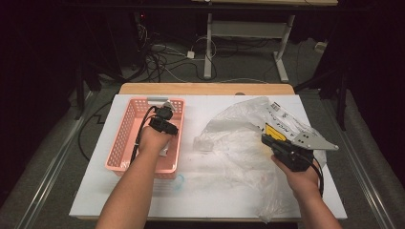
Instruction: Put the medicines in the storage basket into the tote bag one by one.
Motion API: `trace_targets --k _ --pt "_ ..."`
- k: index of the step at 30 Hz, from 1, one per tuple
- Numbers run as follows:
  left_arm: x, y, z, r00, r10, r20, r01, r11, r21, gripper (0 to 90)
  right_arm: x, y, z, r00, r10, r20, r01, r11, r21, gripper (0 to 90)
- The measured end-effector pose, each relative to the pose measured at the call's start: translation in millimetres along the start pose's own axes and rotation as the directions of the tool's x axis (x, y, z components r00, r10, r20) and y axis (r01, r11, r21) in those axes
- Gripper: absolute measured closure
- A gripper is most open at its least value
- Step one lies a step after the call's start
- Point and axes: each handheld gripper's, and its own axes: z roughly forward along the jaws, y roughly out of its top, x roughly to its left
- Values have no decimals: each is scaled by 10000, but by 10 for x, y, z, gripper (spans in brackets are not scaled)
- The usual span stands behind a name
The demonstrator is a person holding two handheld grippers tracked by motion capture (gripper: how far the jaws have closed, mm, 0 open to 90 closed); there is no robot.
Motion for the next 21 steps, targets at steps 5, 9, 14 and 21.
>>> trace_targets --k 5,9,14,21 --pt "-5 3 3 10000 -80 25 80 9999 -72 571 4 -2 0 10000 -35 2 35 10000 33 900" --pt "-30 5 7 9999 27 136 -25 9999 -140 637 5 -4 5 10000 -50 8 50 10000 50 900" --pt "-54 8 15 9998 64 202 -59 9997 -237 654 6 -4 3 10000 -47 20 47 10000 52 900" --pt "-55 8 15 9994 -4 344 15 9995 -325 660 9 -3 4 10000 -81 17 81 10000 51 900"
